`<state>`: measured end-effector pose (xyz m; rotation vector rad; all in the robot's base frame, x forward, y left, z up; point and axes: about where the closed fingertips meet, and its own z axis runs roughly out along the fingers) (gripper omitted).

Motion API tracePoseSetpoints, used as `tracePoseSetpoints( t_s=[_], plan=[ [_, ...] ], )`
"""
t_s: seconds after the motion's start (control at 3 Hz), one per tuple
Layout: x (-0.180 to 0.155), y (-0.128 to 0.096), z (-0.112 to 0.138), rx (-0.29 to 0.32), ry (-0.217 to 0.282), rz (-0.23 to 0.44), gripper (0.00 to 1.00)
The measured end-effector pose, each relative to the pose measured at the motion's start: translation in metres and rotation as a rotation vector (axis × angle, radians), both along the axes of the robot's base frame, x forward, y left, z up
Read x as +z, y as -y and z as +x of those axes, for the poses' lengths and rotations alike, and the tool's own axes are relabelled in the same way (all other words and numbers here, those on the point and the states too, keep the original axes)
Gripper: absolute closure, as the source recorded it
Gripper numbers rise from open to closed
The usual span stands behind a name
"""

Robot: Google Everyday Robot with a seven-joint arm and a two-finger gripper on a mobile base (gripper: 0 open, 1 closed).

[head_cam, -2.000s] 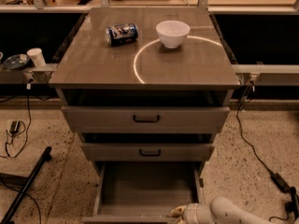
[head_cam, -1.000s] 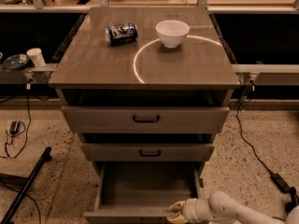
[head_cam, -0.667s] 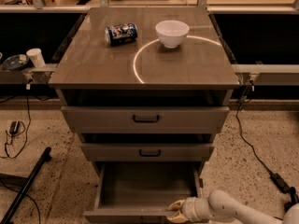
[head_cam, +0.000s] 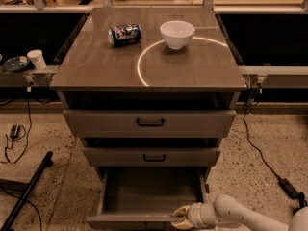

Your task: Close bottom drawer

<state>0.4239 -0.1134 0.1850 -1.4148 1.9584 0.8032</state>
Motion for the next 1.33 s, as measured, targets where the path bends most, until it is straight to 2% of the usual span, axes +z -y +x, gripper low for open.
tracePoseSetpoints(
  t_s=[1.0,1.33],
  plan=[
    [-0.0029,-0.0057,-0.0102,0.048,-0.036,0.006,1.00],
    [-0.0029,-0.0057,-0.0102,0.048,-0.036,0.006,0.81]
  ],
)
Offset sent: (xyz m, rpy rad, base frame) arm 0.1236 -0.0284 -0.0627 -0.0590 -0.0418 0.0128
